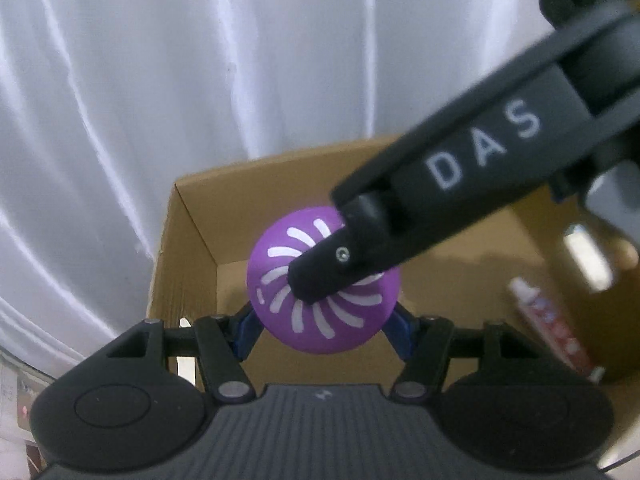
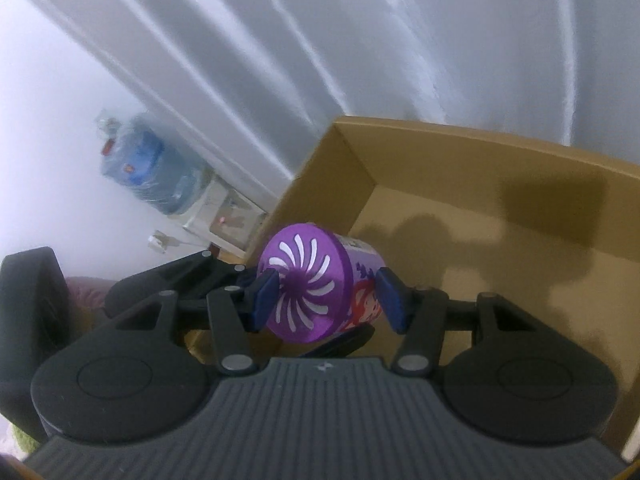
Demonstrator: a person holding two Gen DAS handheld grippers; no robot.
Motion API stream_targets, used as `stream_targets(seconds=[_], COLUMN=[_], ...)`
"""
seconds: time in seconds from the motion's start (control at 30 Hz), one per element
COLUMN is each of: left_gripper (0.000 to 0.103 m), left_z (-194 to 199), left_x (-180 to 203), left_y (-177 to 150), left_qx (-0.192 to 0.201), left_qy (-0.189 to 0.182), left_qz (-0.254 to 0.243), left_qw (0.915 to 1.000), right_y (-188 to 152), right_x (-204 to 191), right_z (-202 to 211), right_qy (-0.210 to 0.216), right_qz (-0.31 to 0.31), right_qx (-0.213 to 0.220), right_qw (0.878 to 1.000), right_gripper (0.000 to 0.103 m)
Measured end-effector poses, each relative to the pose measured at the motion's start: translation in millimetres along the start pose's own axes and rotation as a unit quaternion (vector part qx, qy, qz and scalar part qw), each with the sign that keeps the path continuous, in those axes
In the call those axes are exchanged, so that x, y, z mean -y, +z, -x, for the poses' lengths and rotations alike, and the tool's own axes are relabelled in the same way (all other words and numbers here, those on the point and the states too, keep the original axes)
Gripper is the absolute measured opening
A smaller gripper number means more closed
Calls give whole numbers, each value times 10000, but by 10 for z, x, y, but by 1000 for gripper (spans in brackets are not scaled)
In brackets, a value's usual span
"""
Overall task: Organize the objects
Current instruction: 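Carry the jar with the right gripper over the cardboard box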
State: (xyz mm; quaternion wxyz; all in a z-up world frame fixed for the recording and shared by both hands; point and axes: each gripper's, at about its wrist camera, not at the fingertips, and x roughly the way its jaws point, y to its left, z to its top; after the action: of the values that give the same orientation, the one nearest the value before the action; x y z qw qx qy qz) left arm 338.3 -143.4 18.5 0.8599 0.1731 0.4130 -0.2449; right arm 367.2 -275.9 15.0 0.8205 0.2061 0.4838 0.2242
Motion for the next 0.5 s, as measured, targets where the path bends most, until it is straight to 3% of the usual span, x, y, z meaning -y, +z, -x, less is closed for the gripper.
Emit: stream_targets(seconds=[0.2, 0.5], left_gripper=[65, 65], left_z=[-489, -787], left_x=[-166, -224], left_y=[139, 302], left_qx=[-448, -1004], left_qy=[-28, -151], left_qz=[121, 293], left_qw=[9989, 9944], right_y=[229, 256], right_x=[317, 601], right_z=[-551, -876], right_qy=[-8, 144], right_qz=[-387, -780], right_qx=[-313, -464], right_qw=[9988, 9958], right_gripper=[53, 54])
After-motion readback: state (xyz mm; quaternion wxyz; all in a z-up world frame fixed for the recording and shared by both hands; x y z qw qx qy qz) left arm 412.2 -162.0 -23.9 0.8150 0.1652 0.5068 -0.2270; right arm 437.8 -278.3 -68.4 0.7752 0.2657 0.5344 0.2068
